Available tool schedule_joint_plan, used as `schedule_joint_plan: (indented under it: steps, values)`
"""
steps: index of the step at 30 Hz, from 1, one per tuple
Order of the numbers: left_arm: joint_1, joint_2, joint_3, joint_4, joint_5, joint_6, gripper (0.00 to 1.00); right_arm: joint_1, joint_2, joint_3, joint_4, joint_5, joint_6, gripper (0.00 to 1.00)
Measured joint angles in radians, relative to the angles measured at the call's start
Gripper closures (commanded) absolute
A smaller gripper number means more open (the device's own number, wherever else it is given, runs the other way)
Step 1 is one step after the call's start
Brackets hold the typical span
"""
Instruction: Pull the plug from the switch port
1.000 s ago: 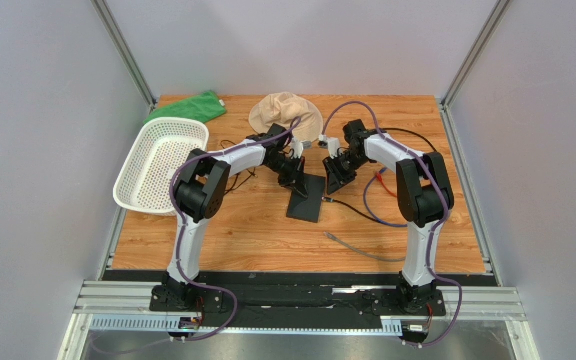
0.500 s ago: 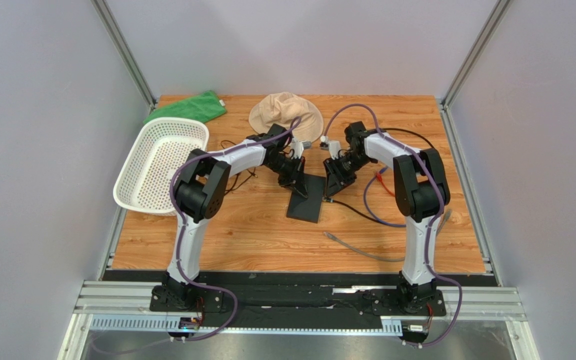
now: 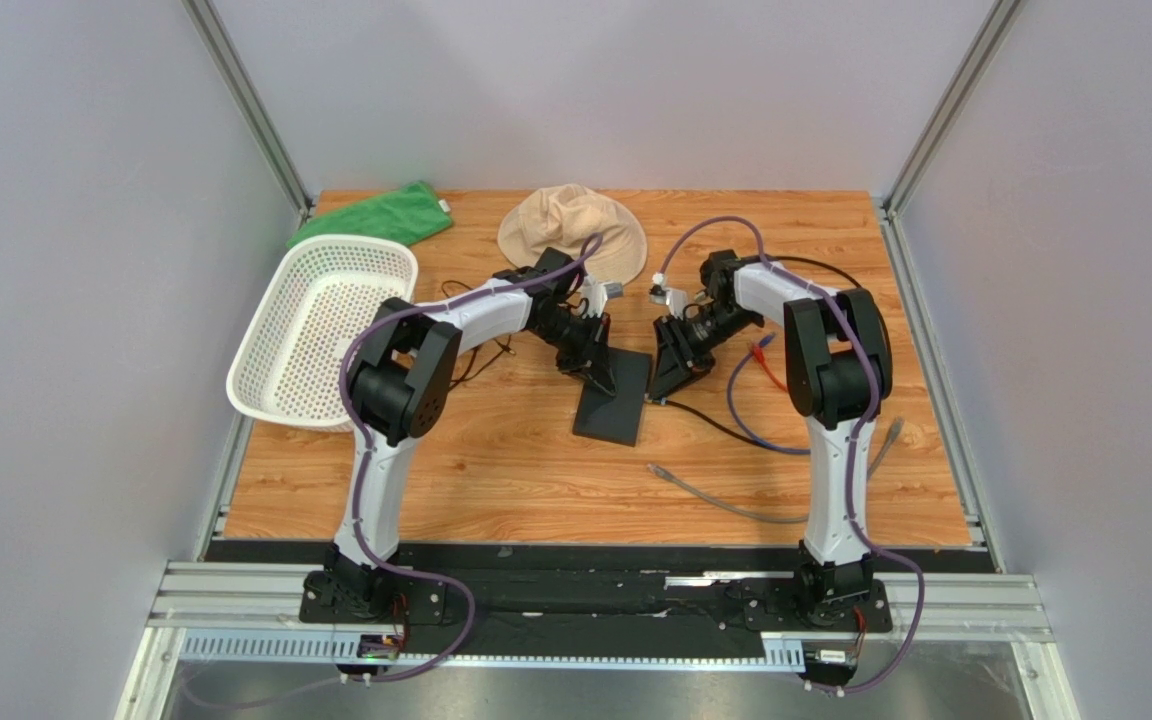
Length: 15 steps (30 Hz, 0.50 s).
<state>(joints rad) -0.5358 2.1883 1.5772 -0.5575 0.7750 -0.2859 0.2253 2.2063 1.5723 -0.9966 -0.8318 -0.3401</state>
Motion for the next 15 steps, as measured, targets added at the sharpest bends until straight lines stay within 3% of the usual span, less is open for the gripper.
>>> schedule_joint_plan:
  steps: [6,15]
  values:
    - [0.0,0.0,0.0,0.0,-0.001,0.0,1.0,0.015,0.01,0.0,-0.043,-0.009,-0.01,0.59]
    - [0.0,0.0,0.0,-0.008,-0.002,0.0,1.0,0.024,0.015,0.0,-0.046,-0.007,-0.019,0.67]
